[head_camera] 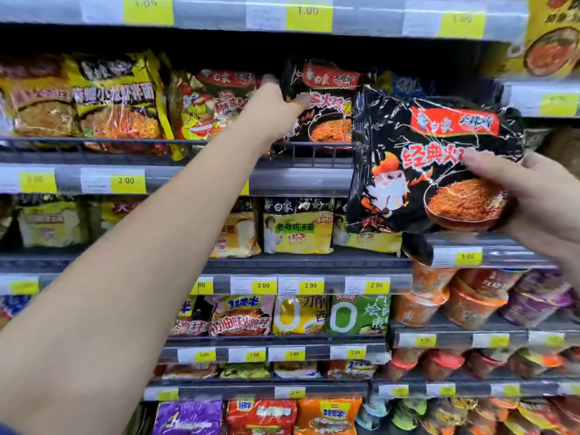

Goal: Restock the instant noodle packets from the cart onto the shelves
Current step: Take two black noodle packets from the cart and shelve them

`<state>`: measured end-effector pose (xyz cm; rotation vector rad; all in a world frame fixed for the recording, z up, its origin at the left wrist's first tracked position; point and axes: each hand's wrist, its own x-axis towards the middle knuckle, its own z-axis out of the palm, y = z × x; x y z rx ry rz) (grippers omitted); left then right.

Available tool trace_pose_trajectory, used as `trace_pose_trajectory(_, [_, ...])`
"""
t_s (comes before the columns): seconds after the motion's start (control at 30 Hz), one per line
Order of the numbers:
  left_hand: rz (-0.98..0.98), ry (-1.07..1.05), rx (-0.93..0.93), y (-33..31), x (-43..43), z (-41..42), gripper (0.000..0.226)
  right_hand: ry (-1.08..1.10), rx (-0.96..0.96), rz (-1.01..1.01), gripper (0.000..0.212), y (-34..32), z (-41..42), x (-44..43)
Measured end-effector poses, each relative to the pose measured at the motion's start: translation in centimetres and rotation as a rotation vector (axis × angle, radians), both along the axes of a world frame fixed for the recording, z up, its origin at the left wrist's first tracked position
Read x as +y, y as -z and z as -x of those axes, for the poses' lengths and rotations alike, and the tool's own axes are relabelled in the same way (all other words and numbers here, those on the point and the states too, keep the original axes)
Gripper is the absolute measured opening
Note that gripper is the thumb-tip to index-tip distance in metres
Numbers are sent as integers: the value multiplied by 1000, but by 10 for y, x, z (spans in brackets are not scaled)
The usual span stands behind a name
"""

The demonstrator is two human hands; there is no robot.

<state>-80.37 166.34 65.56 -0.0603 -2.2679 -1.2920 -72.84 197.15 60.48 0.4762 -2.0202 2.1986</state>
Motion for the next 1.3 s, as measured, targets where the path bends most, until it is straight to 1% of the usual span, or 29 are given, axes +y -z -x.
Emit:
trace_pose_trajectory(0.07, [122,-80,-23,0,-1,2,63,-8,7,-3,57,-3,1,1])
trace_pose_trajectory(0.17, [266,-182,27,0,4,1,60,-7,7,-11,61,-5,5,4])
trace_pose_trajectory(0.23, [336,-245,47,0,8,1,59,-8,10,-24,61,-6,5,5])
trace_pose_trajectory(0.33, [430,-352,22,-4,13,0,60,6,9,-35,56,-6,5,8])
trace_pose_trajectory(0.37, [457,-380,19,-4,14,0,60,8,6,-42,58,-5,5,10])
trace_pose_trajectory(0.43, [478,-414,23,-4,15,2,59,11,0,-55,70,-3,6,14])
trace_pose_trajectory(0.47, [478,-429,24,-4,15,3,58,12,-7,-58,72,-2,6,16])
trace_pose_trajectory(0.57, [478,-451,44,0,17,7,61,21,-17,-71,63,-2,4,19])
trace_pose_trajectory(0.8, [479,-478,108,6,22,12,91,32,-14,-52,50,-12,3,15])
trace_pose_trajectory(0.83, [486,-478,112,7,22,12,95,29,-12,-50,53,-14,5,14])
trace_pose_trajectory(0.93, [511,-462,116,8,21,7,105,28,-14,-64,71,-20,14,6])
trace_pose_trajectory(1.03, [537,-435,118,8,23,-6,109,41,-29,-113,77,-25,27,-2])
trace_pose_trajectory(1.1, [546,-434,133,7,21,-17,104,32,-33,-121,75,-29,38,-7])
trace_pose_trajectory(1.17, [579,-451,163,7,16,-28,89,21,-37,-106,73,-35,46,-14])
trace_pose_trajectory(1.27, [659,-453,178,8,9,-35,67,-5,-37,-65,58,-44,54,-27])
trace_pose_trajectory(1.3, [683,-448,183,8,8,-34,62,-10,-37,-62,56,-46,55,-32])
